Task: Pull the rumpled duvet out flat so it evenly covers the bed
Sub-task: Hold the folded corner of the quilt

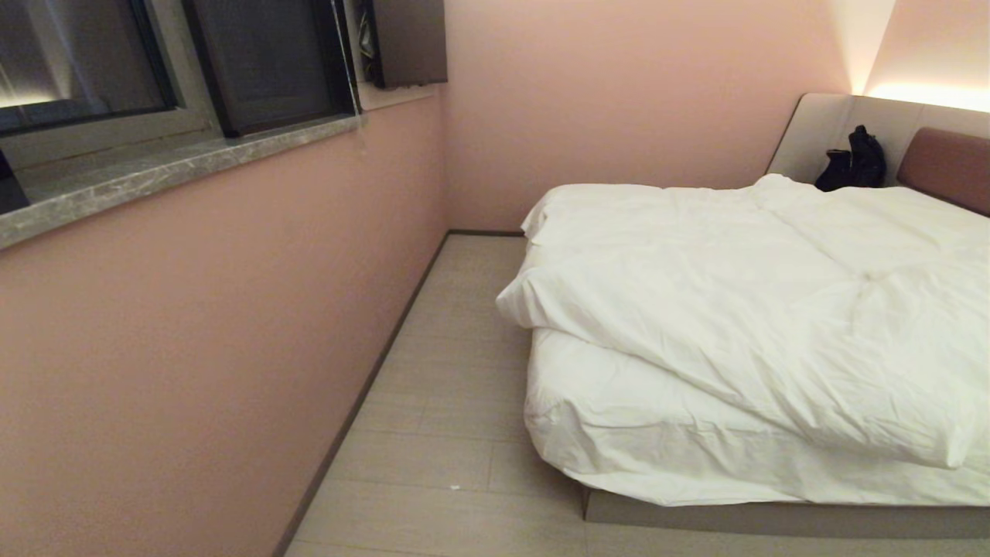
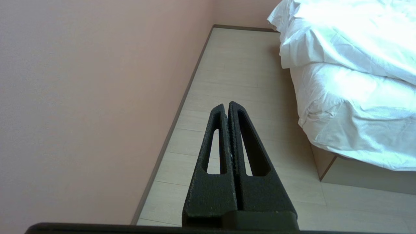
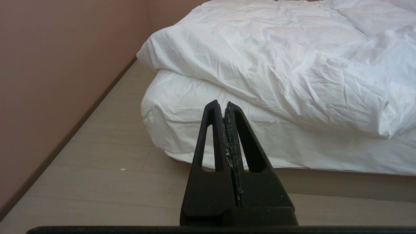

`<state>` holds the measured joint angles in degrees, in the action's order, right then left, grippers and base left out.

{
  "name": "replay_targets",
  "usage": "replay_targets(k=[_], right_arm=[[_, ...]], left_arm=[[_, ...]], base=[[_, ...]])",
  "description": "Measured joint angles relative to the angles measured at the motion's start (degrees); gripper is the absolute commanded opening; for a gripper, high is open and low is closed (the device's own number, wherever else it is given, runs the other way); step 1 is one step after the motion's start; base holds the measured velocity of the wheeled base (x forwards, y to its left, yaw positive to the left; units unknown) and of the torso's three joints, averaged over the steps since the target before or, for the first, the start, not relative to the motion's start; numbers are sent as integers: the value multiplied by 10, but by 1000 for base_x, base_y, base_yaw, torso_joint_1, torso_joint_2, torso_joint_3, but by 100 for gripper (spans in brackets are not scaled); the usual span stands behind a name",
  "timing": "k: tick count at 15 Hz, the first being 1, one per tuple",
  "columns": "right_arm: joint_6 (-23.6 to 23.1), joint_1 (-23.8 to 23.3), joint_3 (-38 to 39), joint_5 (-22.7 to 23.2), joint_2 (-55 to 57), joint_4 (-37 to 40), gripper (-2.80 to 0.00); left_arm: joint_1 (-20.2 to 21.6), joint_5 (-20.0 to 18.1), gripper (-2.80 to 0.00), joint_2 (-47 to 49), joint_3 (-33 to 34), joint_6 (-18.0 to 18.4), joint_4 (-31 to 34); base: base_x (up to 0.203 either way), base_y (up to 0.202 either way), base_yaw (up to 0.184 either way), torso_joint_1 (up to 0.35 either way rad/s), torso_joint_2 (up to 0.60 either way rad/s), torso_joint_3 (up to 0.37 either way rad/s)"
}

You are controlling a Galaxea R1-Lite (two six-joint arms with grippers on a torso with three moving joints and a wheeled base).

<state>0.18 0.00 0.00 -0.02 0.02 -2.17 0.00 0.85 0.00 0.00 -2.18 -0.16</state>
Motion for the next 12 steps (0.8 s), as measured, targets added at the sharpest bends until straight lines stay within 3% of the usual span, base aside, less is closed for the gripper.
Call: replay_targets(k=[12], right_arm=[[-1,0,0,0,0,0,-280]], left_arm=[[0,1,-280,0,0,4,0]], base=[[0,0,0,0,0,0]])
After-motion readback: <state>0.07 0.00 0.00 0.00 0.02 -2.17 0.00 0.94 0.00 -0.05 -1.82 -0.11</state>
